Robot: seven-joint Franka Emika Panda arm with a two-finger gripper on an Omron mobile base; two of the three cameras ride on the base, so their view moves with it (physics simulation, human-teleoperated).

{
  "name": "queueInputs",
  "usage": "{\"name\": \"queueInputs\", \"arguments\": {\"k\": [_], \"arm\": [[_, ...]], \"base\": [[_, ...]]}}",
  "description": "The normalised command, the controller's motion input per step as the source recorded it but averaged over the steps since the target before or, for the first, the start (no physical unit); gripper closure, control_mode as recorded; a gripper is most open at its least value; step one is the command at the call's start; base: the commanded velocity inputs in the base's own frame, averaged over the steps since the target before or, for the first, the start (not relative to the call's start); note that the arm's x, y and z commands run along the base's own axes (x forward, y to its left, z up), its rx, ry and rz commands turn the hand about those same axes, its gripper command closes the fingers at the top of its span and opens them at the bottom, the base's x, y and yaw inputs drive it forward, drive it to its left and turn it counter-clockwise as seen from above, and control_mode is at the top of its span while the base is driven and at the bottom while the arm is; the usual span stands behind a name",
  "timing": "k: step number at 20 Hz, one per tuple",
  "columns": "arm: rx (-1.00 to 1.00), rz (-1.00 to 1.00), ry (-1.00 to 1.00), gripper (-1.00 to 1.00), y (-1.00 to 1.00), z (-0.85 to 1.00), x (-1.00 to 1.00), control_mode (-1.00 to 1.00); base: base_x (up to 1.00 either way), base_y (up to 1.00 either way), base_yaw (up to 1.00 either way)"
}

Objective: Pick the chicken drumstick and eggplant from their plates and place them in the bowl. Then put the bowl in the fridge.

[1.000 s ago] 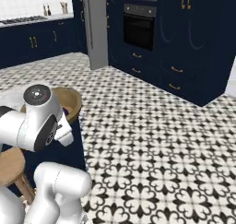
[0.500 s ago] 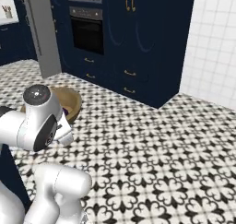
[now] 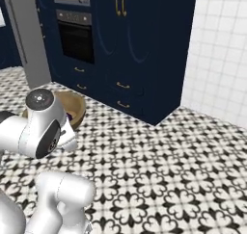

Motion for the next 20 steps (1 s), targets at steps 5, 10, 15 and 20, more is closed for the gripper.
{"name": "queueInputs", "arguments": {"k": [5,10,15,20], "arm": [[0.00,0.00,0.00,1.00,0.00,0.00,0.00,1.00],[0.00,0.00,0.00,1.00,0.00,0.00,0.00,1.00],[0.00,0.00,0.00,1.00,0.00,0.00,0.00,1.00],[0.00,0.00,0.00,1.00,0.00,0.00,0.00,1.00]], "base": [[1.00,-0.16,0.38],[1.00,-0.10,0.73],[1.00,0.03,0.66],[1.00,0.25,0.57]]}}
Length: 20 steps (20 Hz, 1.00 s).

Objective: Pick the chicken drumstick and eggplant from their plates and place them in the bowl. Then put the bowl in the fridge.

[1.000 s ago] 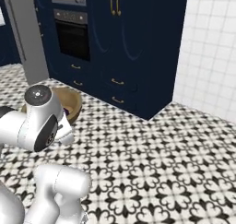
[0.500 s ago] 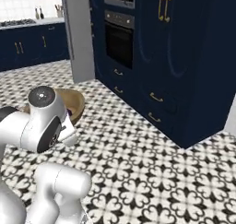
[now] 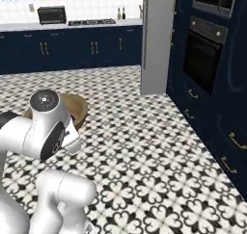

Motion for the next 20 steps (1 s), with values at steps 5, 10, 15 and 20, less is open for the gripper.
{"name": "queueInputs", "arguments": {"k": [5,10,15,20], "arm": [[0.00,0.00,0.00,1.00,0.00,0.00,0.00,1.00],[0.00,0.00,0.00,1.00,0.00,0.00,0.00,1.00],[0.00,0.00,0.00,1.00,0.00,0.00,0.00,1.00],[0.00,0.00,0.00,1.00,0.00,0.00,0.00,1.00]], "base": [[1.00,0.61,0.42],[1.00,0.83,0.20],[1.00,0.25,0.21],[1.00,-0.03,0.20]]}}
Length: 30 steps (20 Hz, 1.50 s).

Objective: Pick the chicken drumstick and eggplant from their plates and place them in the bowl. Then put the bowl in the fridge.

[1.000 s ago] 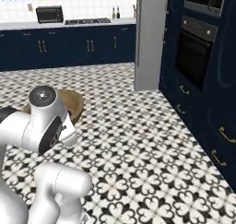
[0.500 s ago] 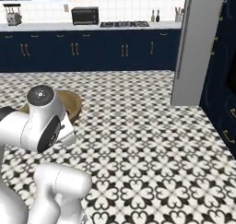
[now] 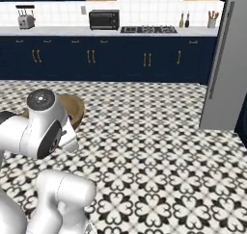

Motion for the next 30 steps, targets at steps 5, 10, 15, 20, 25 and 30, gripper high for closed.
{"name": "queueInputs", "arguments": {"k": [5,10,15,20,25,30], "arm": [[0.00,0.00,0.00,1.00,0.00,0.00,0.00,1.00],[0.00,0.00,0.00,1.00,0.00,0.00,0.00,1.00],[0.00,0.00,0.00,1.00,0.00,0.00,0.00,1.00],[0.00,0.00,0.00,1.00,0.00,0.00,0.00,1.00],[0.00,0.00,0.00,1.00,0.00,0.00,0.00,1.00],[0.00,0.00,0.00,1.00,0.00,0.00,0.00,1.00]], "base": [[1.00,0.00,0.08],[1.00,0.29,-0.03],[1.00,0.73,-0.15],[1.00,0.76,-0.18],[1.00,0.62,-0.27],[0.89,0.64,-0.49]]}}
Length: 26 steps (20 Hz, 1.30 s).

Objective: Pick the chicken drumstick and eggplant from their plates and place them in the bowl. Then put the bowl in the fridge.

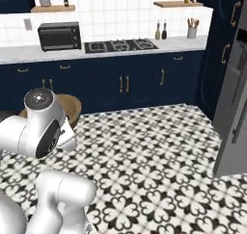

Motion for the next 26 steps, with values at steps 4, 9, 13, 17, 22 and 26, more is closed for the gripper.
{"name": "queueInputs", "arguments": {"k": [4,9,13,17,22,26], "arm": [[0.00,0.00,0.00,1.00,0.00,0.00,0.00,1.00],[0.00,0.00,0.00,1.00,0.00,0.00,0.00,1.00],[0.00,0.00,0.00,1.00,0.00,0.00,0.00,1.00],[0.00,0.00,0.00,1.00,0.00,0.00,0.00,1.00],[0.00,0.00,0.00,1.00,0.00,0.00,0.00,1.00],[0.00,0.00,0.00,1.00,0.00,0.00,0.00,1.00]], "base": [[0.75,0.76,-0.68],[0.58,0.62,-0.77],[0.78,0.64,-0.72],[0.82,0.77,-0.63],[0.74,0.85,-0.60],[0.77,0.82,-0.63]]}}
